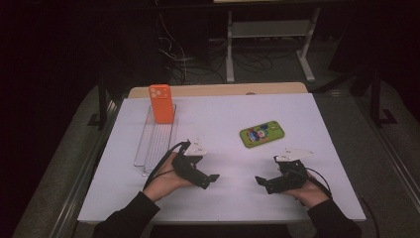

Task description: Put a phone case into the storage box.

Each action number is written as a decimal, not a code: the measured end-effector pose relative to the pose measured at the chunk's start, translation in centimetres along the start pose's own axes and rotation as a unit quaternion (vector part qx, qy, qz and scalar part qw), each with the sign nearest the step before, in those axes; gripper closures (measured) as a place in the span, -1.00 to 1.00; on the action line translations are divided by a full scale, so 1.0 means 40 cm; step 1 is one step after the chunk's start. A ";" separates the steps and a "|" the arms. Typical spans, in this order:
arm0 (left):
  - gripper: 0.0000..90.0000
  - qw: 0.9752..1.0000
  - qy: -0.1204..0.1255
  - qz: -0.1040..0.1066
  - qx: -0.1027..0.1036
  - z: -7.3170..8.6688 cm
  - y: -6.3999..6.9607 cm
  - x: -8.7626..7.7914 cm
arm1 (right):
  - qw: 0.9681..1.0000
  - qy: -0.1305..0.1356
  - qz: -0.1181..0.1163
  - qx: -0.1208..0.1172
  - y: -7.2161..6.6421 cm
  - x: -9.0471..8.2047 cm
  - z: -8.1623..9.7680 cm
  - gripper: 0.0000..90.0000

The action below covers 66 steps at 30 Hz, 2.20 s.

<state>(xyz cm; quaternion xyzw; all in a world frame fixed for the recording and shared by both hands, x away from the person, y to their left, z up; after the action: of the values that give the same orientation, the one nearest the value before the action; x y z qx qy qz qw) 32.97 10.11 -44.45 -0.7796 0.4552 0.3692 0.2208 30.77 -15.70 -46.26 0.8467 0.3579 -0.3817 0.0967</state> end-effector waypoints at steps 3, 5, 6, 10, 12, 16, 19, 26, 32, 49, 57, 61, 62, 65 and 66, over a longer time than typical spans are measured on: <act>-1.00 1.000 0.006 0.013 -0.011 0.006 -0.006 0.003 | 1.000 -0.001 -0.002 0.005 0.003 0.000 -0.007 -1.00; -1.00 1.000 0.007 0.009 -0.016 0.013 -0.016 0.005 | 1.000 -0.004 0.000 0.011 0.007 0.003 -0.013 -1.00; -1.00 1.000 0.003 0.010 -0.018 0.017 -0.018 0.007 | 1.000 -0.005 -0.001 0.013 0.011 0.005 -0.020 -1.00; -1.00 1.000 -0.001 0.006 -0.013 0.019 -0.017 0.009 | 1.000 -0.007 -0.010 0.023 0.023 0.012 -0.044 -1.00; -1.00 1.000 0.002 0.016 -0.022 0.016 -0.020 0.008 | 1.000 -0.009 -0.014 0.027 0.029 0.017 -0.055 -1.00; -1.00 1.000 0.003 0.009 -0.015 0.023 -0.032 0.010 | 0.999 -0.027 -0.010 0.029 0.037 0.024 -0.077 -0.91; -1.00 0.999 0.014 0.011 -0.027 0.025 -0.038 0.010 | 0.999 -0.026 -0.004 0.036 0.046 0.025 -0.102 -0.79; -1.00 0.999 0.032 0.011 -0.034 0.017 -0.053 -0.001 | 0.998 -0.024 0.011 0.051 0.073 0.042 -0.162 -0.54; -1.00 0.998 0.042 0.014 -0.038 0.012 -0.062 0.000 | 0.997 -0.047 0.024 0.051 0.101 0.074 -0.207 -0.23; -1.00 0.998 0.040 0.020 -0.042 0.014 -0.057 -0.003 | 0.992 -0.095 0.057 0.064 0.190 0.205 -0.303 0.87; -1.00 0.998 0.038 0.020 -0.044 0.014 -0.056 -0.003 | 0.989 -0.108 0.066 0.079 0.209 0.266 -0.328 0.95; -1.00 0.998 0.038 0.021 -0.043 0.014 -0.056 -0.004 | 0.988 -0.114 0.064 0.080 0.211 0.283 -0.339 0.95; -1.00 0.998 0.040 0.021 -0.043 0.014 -0.057 -0.005 | 0.988 -0.117 0.064 0.077 0.210 0.290 -0.342 0.95; -1.00 0.998 0.042 0.023 -0.051 0.012 -0.057 -0.006 | 0.988 -0.124 0.061 0.069 0.204 0.310 -0.348 0.95; -1.00 0.998 0.040 0.022 -0.049 0.012 -0.057 -0.006 | 0.988 -0.127 0.060 0.071 0.201 0.314 -0.349 0.95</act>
<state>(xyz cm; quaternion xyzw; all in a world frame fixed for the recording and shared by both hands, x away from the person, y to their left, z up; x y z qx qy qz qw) 34.69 11.71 -44.54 -0.7935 0.4621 0.3643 0.1552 49.99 -8.76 -46.51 0.8159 0.2635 -0.5041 0.1039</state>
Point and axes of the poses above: each handheld gripper's, and its own axes: x roughly forward along the jaws, z roughly out of its underside, y roughly to its right, the point moved 5 cm from there along x, roughly forward along the jaws, and after that the axes turned 7 degrees about -y, right-handed, at the moved point
